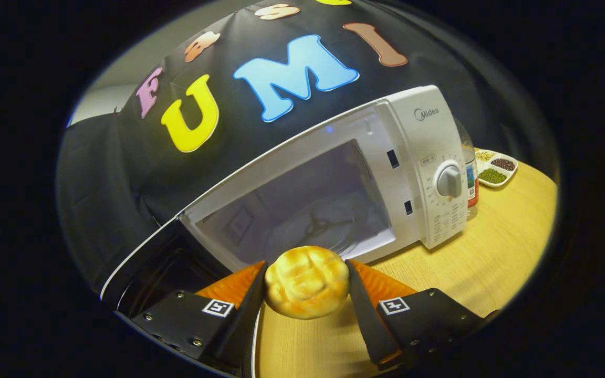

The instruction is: Open the microwave, put the food inside, and close the microwave door.

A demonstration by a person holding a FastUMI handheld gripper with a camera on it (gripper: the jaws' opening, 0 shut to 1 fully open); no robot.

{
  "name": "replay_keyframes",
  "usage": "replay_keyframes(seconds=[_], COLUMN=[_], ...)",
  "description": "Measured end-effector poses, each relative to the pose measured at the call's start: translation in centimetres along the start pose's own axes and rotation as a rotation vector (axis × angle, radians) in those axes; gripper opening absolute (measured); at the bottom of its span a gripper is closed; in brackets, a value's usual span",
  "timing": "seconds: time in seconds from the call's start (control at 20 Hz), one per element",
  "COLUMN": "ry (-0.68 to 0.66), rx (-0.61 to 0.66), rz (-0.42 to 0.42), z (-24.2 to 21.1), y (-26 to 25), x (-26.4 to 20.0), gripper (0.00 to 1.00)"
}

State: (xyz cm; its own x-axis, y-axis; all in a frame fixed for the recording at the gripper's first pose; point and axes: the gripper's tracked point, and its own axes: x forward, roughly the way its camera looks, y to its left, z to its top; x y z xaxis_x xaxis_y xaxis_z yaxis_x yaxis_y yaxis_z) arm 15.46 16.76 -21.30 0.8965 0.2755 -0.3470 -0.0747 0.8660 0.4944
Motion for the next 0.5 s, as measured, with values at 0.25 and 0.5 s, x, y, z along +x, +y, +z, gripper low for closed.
replay_keyframes(seconds=[0.25,0.5], ry=[-0.041,-0.082], rx=[0.064,0.134], rz=[-0.019,-0.046], z=[0.8,1.2], y=[-0.4,-0.8], x=[4.5,8.0], gripper=[0.85,0.85])
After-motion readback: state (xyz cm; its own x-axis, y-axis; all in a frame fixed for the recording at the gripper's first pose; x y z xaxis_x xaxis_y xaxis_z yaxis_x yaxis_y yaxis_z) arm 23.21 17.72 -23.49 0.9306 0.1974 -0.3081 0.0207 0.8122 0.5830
